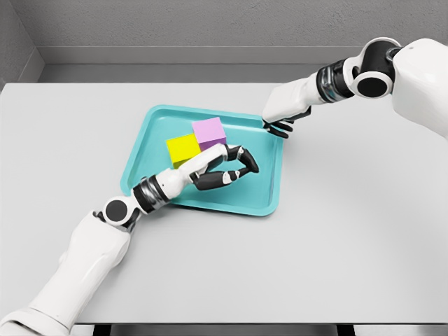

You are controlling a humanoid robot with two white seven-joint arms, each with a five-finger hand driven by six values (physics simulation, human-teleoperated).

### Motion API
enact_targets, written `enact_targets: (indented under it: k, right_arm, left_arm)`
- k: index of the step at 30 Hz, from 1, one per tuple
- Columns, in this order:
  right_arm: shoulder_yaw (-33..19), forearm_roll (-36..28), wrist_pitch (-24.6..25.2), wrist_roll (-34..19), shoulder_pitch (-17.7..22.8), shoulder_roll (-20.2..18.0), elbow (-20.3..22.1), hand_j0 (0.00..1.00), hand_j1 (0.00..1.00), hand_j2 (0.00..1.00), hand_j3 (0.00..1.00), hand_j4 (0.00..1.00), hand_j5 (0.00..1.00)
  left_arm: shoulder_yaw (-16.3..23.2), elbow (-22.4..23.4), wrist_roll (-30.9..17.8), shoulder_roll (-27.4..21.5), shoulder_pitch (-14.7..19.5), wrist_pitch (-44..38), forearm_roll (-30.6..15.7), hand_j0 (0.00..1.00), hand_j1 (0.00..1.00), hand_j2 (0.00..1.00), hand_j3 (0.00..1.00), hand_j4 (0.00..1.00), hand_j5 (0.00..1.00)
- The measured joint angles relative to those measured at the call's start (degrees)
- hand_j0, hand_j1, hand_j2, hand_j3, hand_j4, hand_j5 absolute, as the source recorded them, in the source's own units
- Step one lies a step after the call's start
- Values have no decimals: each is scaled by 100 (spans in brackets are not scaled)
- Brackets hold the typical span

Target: Push two cubes

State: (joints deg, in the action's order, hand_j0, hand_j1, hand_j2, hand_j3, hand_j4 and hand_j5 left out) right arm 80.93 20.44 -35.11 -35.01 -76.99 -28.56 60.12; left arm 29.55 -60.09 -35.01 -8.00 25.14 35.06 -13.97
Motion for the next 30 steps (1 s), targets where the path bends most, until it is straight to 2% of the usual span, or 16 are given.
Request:
enact_targets:
  k: [30]
  right_arm:
    - [-17, 1, 0, 0, -9, 9, 91, 16, 16, 16, 16, 16, 16]
  left_arm:
    - [9, 292, 0, 31, 88, -1, 14, 46, 46, 46, 46, 46, 46]
